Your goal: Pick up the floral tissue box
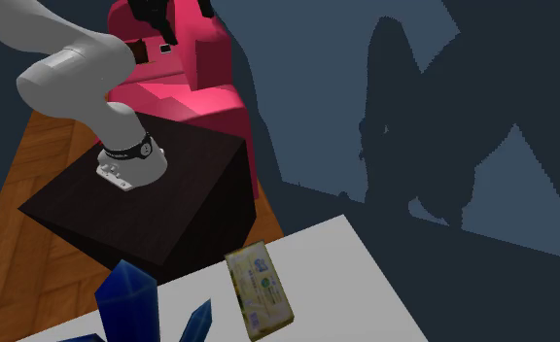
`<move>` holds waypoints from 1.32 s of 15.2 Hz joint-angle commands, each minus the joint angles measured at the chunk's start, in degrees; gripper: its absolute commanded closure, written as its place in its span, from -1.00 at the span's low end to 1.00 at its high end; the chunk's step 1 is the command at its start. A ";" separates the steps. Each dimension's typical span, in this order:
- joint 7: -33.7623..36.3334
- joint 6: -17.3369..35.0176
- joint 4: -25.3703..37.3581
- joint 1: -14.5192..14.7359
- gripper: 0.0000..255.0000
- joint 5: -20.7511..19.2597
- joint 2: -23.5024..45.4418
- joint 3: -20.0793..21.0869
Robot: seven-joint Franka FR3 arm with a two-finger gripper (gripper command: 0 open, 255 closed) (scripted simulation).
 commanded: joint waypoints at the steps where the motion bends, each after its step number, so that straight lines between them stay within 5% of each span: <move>1: 0.00 0.00 0.00 0.00 -1.00 0.00 0.00 0.00; 12: 20.29 27.96 -14.29 -8.50 -1.00 -2.52 7.55 9.96; 20: 39.33 46.85 -17.35 -18.48 -1.00 -9.80 20.72 18.19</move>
